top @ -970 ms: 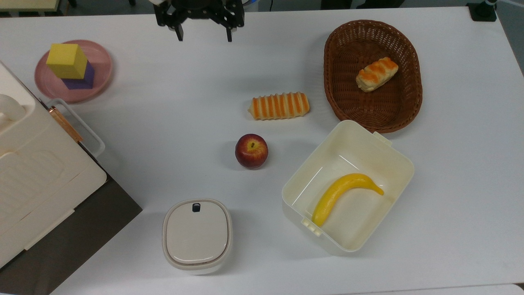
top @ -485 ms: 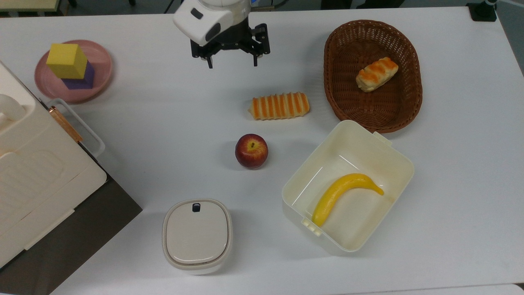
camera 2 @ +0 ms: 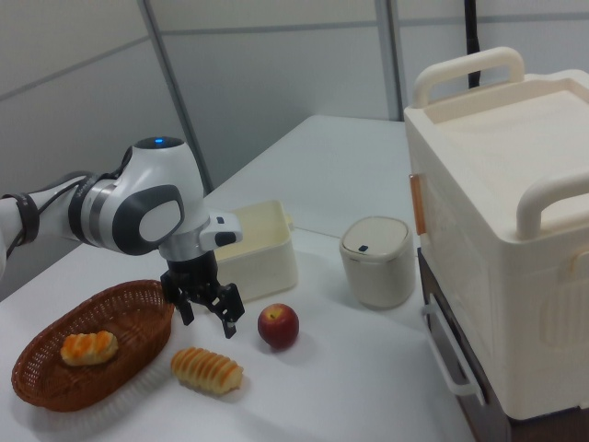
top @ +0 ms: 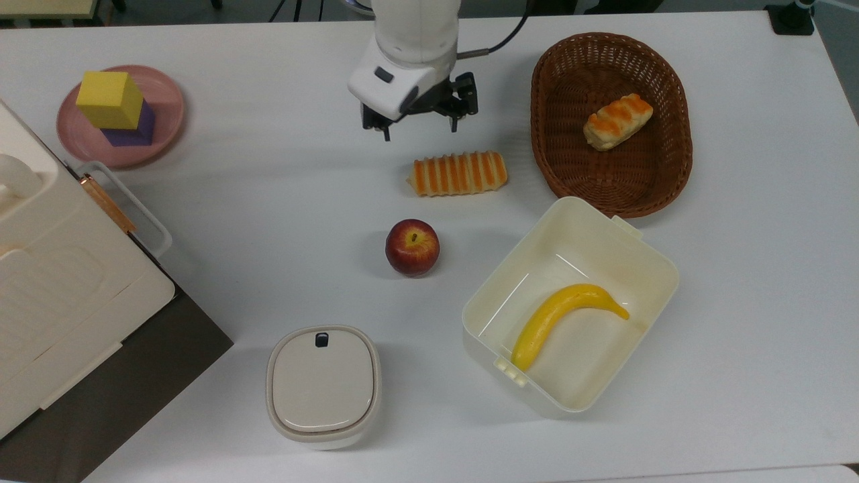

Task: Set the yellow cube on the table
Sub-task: 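Move the gripper down onto the orange-striped bread roll and grasp it, then lift and rotate the bread roll, set it down near the apple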

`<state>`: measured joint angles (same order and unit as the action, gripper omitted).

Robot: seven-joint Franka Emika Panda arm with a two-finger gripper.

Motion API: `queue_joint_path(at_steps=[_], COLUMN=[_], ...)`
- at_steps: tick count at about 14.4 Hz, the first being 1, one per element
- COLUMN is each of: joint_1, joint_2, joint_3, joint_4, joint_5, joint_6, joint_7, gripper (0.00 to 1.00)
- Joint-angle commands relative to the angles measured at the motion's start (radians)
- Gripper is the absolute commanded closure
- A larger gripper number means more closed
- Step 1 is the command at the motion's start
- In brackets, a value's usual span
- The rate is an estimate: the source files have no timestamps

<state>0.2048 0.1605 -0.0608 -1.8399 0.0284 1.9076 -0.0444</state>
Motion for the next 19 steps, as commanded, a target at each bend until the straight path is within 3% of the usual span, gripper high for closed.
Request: queue_joint_path(at_steps=[1,5,10,11,16,18,19], joint_1=[0.01,0.01,0.01,0.01,0.028,0.028,0.03], joint_2=[0.028,0.086,0.14,0.146,0.188,0.197,0.194], joint_3=[0.018,0.044,0.105,0.11,0.114,0.114,0.114], joint_4=[-0.021,-0.018,-0.028,-0.035,-0.036,-0.032,-0.03], joint_5=[0.005,-0.013,-0.099,-0.145,-0.18,-0.188,-0.186], joint_6=[0.06,0.103,0.11,0.11,0.12,0.125,0.122], joint_7=[-0.217,-0.512,-0.839,-0.9,-0.986,-0.986,-0.979], gripper=[0.0,0.0,0.0,0.0,0.0,0.17,0.36])
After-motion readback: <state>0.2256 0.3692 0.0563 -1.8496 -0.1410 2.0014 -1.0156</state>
